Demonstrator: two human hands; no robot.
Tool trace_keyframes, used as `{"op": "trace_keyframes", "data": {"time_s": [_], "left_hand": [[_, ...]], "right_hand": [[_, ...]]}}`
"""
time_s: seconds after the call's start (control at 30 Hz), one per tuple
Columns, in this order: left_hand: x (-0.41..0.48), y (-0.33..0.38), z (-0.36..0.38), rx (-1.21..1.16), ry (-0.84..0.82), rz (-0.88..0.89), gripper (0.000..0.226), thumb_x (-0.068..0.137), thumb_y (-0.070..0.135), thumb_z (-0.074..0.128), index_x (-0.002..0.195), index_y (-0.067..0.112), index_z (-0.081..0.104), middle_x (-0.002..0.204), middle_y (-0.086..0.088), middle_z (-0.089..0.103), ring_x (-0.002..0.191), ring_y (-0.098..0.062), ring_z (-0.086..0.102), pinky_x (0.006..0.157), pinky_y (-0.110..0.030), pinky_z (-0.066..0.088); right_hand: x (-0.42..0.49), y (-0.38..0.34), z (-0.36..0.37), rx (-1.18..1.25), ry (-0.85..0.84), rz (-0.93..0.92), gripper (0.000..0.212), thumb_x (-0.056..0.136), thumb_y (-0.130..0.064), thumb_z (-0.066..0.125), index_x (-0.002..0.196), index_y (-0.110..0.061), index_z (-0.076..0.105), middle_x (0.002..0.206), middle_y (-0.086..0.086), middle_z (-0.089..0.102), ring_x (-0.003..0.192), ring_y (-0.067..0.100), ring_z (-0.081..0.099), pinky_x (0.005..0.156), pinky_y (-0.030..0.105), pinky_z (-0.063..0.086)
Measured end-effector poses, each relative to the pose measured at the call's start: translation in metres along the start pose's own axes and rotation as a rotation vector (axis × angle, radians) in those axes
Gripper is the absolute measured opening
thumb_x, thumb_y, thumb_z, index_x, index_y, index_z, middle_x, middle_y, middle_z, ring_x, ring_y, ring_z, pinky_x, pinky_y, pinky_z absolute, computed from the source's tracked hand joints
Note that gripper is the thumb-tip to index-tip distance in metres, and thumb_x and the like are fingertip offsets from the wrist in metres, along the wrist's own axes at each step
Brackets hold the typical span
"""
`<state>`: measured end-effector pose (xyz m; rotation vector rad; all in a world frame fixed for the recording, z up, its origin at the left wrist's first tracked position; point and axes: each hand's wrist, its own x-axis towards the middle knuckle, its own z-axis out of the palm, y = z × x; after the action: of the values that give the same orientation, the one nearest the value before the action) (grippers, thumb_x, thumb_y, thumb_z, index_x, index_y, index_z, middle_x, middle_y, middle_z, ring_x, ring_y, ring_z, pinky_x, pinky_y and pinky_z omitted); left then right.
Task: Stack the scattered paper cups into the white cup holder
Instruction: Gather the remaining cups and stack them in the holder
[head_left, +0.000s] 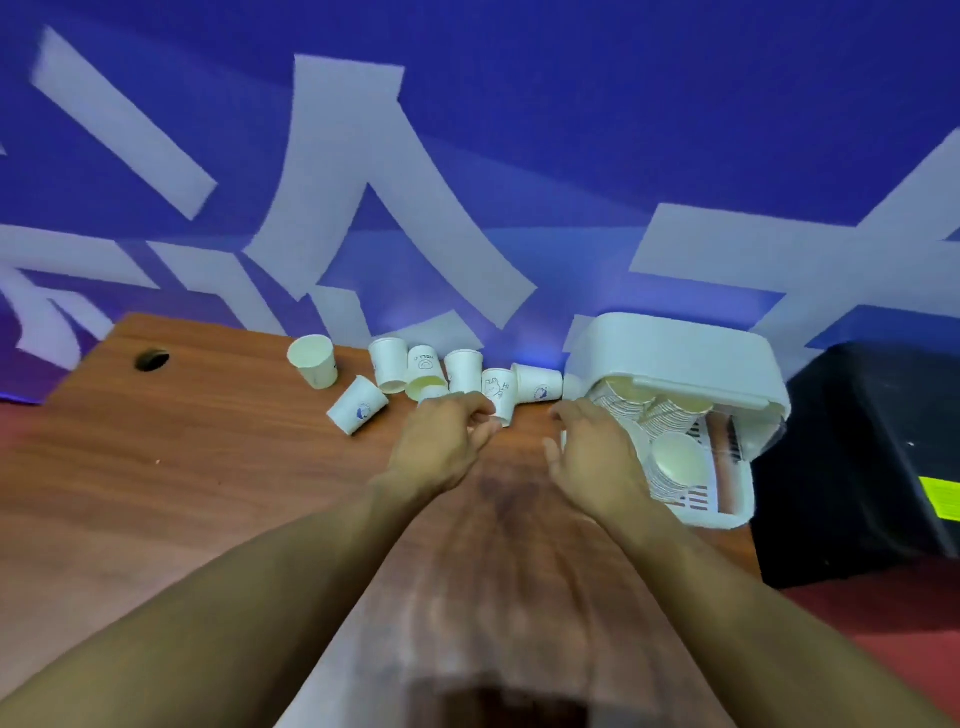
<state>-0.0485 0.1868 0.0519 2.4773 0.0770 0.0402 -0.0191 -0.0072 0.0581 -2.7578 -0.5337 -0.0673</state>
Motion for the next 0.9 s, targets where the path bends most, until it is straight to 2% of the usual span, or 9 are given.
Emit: {"op": "trace_keyframes", "data": {"time_s": [0.1,0.17,0.23,0.37,0.47,0.6,0.77,0.9], "left_hand": [[-0.017,-0.032,-0.035,0.003,0.086,-0.057,0.019,0.09,0.039,0.062,0.105,0.029,0.068,0.098,0.015,0.071,0.095,-0.008,0.064,0.083,-0.032,0.05],[-0.028,-0.055,-0.056,0.023,0.12,-0.102,0.018,0.09,0.039,0.061,0.105,0.03,0.067,0.097,0.015,0.07,0.094,-0.007,0.063,0.077,-0.027,0.046],[-0.037,-0.08,-0.075,0.03,0.134,-0.14,0.016,0.09,0.037,0.062,0.104,0.031,0.067,0.097,0.014,0.07,0.093,-0.01,0.063,0.076,-0.029,0.048],[-0.043,-0.133,-0.106,0.01,0.175,-0.233,0.02,0.09,0.038,0.061,0.108,0.031,0.067,0.102,0.014,0.07,0.095,-0.01,0.064,0.079,-0.03,0.049],[-0.042,-0.169,-0.118,-0.045,0.183,-0.294,0.018,0.089,0.036,0.062,0.105,0.032,0.068,0.097,0.015,0.069,0.091,-0.008,0.063,0.076,-0.028,0.047],[-0.028,-0.219,-0.125,-0.083,0.145,-0.32,0.019,0.089,0.036,0.06,0.106,0.031,0.068,0.101,0.011,0.069,0.093,-0.011,0.064,0.076,-0.029,0.046],[0.013,-0.265,-0.126,-0.102,0.061,-0.245,0.022,0.092,0.034,0.059,0.112,0.026,0.065,0.117,0.005,0.06,0.102,-0.016,0.061,0.085,-0.035,0.049],[0.045,-0.286,-0.118,-0.116,0.054,-0.167,0.024,0.09,0.029,0.062,0.113,0.024,0.065,0.12,0.007,0.057,0.107,-0.015,0.057,0.084,-0.027,0.043]], "right_hand": [[0.008,-0.049,0.014,0.014,-0.073,-0.098,0.032,0.083,-0.028,0.061,0.113,-0.017,0.06,0.11,0.002,0.06,0.104,0.024,0.055,0.087,0.036,0.045],[0.012,-0.079,0.025,0.018,-0.116,-0.156,0.031,0.084,-0.03,0.06,0.112,-0.018,0.059,0.11,0.001,0.06,0.103,0.024,0.056,0.085,0.037,0.047],[0.016,-0.107,0.037,0.013,-0.156,-0.19,0.032,0.085,-0.032,0.06,0.114,-0.019,0.059,0.112,0.0,0.059,0.103,0.023,0.056,0.081,0.035,0.048],[0.032,-0.155,0.064,0.031,-0.225,-0.177,0.033,0.086,-0.034,0.061,0.115,-0.02,0.059,0.111,0.0,0.06,0.102,0.022,0.059,0.082,0.035,0.049],[0.045,-0.182,0.085,0.008,-0.26,-0.163,0.03,0.087,-0.035,0.061,0.112,-0.019,0.059,0.11,0.001,0.059,0.102,0.023,0.058,0.08,0.034,0.049],[0.07,-0.212,0.115,-0.009,-0.289,-0.086,0.031,0.088,-0.035,0.06,0.115,-0.02,0.057,0.114,-0.001,0.058,0.106,0.02,0.054,0.079,0.03,0.043],[0.106,-0.232,0.141,-0.004,-0.286,0.071,0.034,0.085,-0.033,0.063,0.114,-0.017,0.06,0.112,0.004,0.061,0.105,0.023,0.055,0.085,0.033,0.046],[0.126,-0.237,0.159,0.015,-0.3,0.191,0.047,0.083,-0.03,0.067,0.125,-0.013,0.056,0.121,0.008,0.057,0.112,0.028,0.053,0.091,0.039,0.046]]}}
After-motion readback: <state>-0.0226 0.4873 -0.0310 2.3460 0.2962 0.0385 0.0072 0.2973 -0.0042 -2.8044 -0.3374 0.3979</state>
